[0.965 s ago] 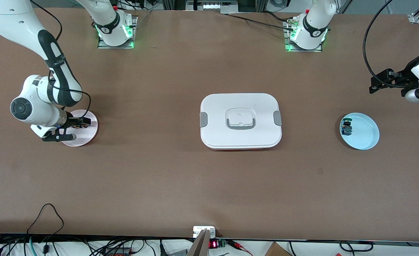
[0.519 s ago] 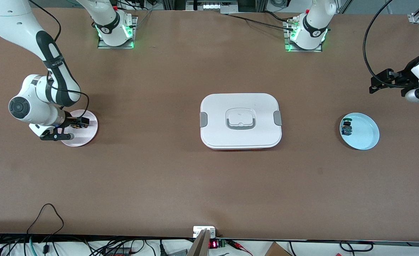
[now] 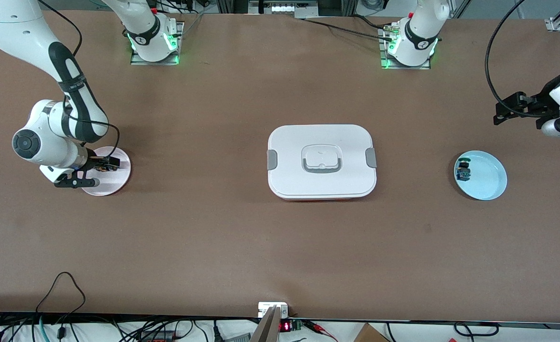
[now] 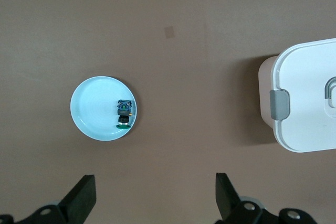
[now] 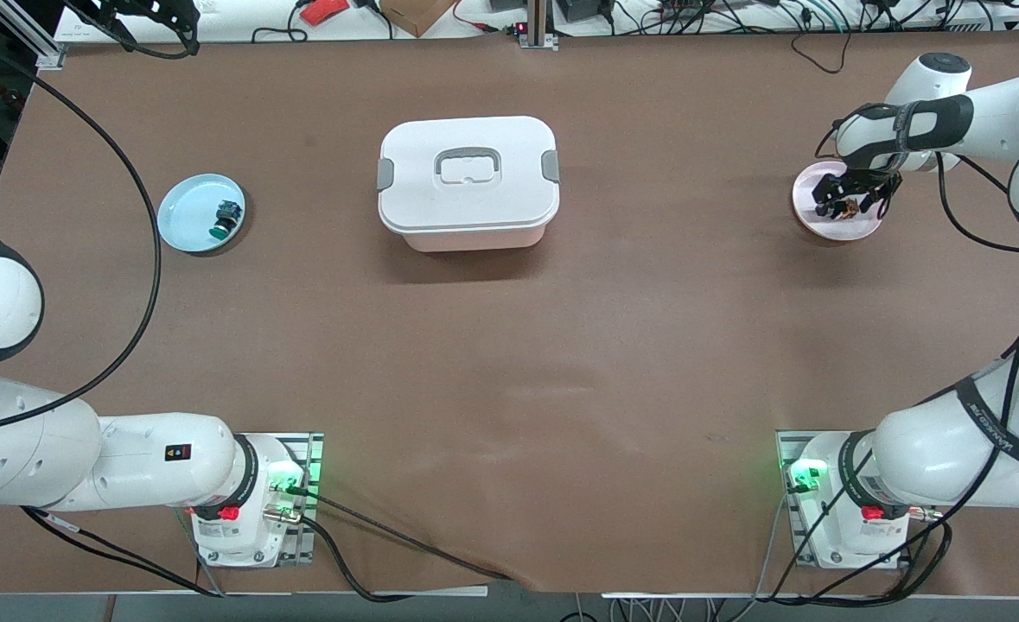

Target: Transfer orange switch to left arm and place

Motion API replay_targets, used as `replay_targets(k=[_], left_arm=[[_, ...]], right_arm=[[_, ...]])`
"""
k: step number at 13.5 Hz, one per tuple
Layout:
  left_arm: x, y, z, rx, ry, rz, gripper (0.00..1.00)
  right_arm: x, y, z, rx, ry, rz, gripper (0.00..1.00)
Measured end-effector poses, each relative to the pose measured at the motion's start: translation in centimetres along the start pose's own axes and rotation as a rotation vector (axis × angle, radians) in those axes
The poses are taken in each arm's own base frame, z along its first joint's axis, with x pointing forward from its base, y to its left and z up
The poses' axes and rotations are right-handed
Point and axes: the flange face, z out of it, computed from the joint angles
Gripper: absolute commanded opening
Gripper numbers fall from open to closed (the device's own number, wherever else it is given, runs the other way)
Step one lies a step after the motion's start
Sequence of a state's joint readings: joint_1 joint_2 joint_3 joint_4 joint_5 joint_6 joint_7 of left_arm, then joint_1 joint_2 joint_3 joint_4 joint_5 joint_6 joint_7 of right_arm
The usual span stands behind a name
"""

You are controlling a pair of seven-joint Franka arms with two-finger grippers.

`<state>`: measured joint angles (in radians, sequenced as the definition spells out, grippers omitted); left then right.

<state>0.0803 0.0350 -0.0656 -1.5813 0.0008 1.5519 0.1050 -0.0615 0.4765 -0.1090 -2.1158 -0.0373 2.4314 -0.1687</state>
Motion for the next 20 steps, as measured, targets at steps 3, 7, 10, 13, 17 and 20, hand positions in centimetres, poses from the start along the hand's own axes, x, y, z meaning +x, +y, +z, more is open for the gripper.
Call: replay_targets(k=[3, 7, 10, 13, 17, 20], left_arm=[[0.0, 0.0, 0.0, 0.000, 0.000, 0.000, 1.00], [0.0, 0.0, 0.0, 0.000, 0.000, 0.000, 1.00], [0.0, 0.0, 0.1, 0.000, -0.001, -0.001, 1.00], [0.1, -0.3, 0.3, -0.001, -0.004, -0.005, 1.00], [0.4, -0.4, 0.7, -0.002, -0.007, -0.005, 1.00], [0.5, -0.4, 0.7, -0.001, -0.004, -0.005, 1.00]], right_arm=[[-0.1, -0.1, 0.2, -0.001, 0.006, 0.000, 0.54], [-0.1, -0.3, -0.1, 0.000, 0.011, -0.022, 0.11], [-0.1, -0.4, -0.1, 0.003, 0.000, -0.033, 0.03], [-0.1, -0.6, -1.5, 0.004, 0.004, -0.040, 0.00], [-0.2, -1.5, -4.3, 0.010, 0.007, -0.057, 0.00], [0.3, -2.4, -6.6, 0.015, -0.015, -0.078, 0.00]])
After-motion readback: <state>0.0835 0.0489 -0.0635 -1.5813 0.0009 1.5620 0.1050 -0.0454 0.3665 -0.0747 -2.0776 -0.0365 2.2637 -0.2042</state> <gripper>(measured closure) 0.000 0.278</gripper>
